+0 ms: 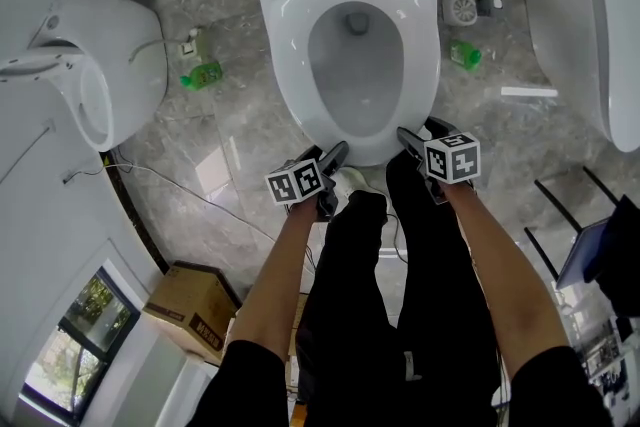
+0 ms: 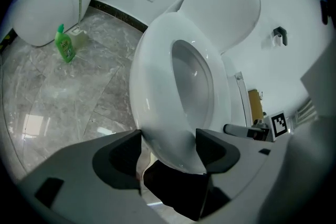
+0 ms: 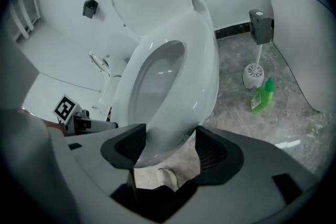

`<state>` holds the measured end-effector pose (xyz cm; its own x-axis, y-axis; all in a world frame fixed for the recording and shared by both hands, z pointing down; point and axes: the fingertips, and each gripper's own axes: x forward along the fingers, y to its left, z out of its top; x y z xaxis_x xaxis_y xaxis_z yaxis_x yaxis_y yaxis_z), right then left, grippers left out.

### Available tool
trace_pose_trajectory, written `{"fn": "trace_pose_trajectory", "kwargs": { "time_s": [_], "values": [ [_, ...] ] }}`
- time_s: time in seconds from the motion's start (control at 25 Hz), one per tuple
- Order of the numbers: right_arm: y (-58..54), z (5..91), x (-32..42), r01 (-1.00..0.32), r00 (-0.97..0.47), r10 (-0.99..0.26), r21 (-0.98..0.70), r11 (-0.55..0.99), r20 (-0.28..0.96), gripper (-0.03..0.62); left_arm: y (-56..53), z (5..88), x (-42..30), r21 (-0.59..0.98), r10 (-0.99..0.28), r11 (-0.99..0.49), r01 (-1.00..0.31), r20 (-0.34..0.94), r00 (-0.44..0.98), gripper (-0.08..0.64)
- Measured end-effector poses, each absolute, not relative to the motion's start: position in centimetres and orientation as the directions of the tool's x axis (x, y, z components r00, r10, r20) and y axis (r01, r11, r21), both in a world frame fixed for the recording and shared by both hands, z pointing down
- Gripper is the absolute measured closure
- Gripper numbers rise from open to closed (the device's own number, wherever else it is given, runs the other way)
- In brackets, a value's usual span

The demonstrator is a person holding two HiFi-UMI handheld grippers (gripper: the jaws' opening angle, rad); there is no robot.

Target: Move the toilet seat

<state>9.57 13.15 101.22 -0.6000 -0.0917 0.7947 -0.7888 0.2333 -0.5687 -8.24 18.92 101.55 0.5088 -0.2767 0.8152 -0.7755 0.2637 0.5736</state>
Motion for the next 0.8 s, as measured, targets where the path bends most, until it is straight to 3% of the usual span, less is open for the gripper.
{"fn": "trace_pose_trajectory", "kwargs": {
  "time_s": [0.24, 0.44, 0.8],
  "values": [
    [13.0, 101.0, 9.5, -0.803, -0.580, -0.092, -0.549, 0.233, 0.809, 0.310, 19.0, 100.8, -8.7, 0.576, -0.292, 0.248, -0.779, 0.811, 0.506, 0.245],
    [13.1, 100.9, 9.6, -0.809, -0.570, -0.083, -0.540, 0.233, 0.817, 0.311, 18.5, 99.2, -8.4, 0.649, -0.397, 0.343, -0.680, 0.756, 0.521, 0.244],
    [13.5, 100.0, 10.1, -0.805, -0.569, -0.086, -0.533, 0.258, 0.818, 0.313, 18.7, 98.5, -7.8, 0.651, -0.356, 0.279, -0.706, 0.753, 0.554, 0.239]
  ]
}}
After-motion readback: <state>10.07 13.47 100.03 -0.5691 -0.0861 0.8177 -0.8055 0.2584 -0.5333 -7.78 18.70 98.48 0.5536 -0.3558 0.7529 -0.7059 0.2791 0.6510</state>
